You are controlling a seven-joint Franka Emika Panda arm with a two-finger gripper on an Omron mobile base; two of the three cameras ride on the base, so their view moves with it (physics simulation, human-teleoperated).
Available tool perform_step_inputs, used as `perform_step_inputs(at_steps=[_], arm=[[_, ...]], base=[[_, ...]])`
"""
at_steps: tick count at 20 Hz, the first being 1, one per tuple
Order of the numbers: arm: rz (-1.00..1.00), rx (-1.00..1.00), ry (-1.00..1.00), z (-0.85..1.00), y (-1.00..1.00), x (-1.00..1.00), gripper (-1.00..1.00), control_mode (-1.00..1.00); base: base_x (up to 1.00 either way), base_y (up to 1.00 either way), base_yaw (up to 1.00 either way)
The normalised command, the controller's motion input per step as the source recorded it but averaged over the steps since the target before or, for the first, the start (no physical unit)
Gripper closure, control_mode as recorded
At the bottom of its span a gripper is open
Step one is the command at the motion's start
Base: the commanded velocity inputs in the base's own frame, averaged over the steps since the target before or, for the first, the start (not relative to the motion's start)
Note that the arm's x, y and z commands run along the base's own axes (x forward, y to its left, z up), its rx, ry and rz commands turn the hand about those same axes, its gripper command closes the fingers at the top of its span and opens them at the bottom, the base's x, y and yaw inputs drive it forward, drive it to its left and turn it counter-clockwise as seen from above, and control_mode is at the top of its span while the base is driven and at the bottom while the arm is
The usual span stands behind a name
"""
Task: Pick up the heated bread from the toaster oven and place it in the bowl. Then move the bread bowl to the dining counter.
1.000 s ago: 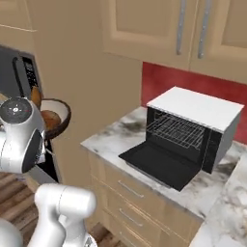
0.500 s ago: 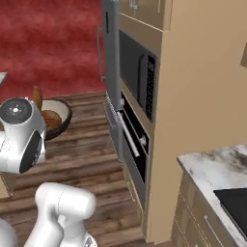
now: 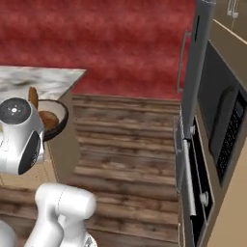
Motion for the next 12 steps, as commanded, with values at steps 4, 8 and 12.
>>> perform_step_inputs(at_steps=[4, 8, 12], arm=[[0.0, 0.0, 0.0, 0.0, 0.0, 0.0, 1.0, 1.0], [0.0, 0.0, 0.0, 0.0, 0.0, 0.0, 1.0, 1.0], [0.0, 0.0, 0.0, 0.0, 0.0, 0.0, 1.0, 1.0]], base=[[1.0, 0.58, 0.32], [1.0, 1.0, 0.14], [1.0, 1.0, 0.0]])
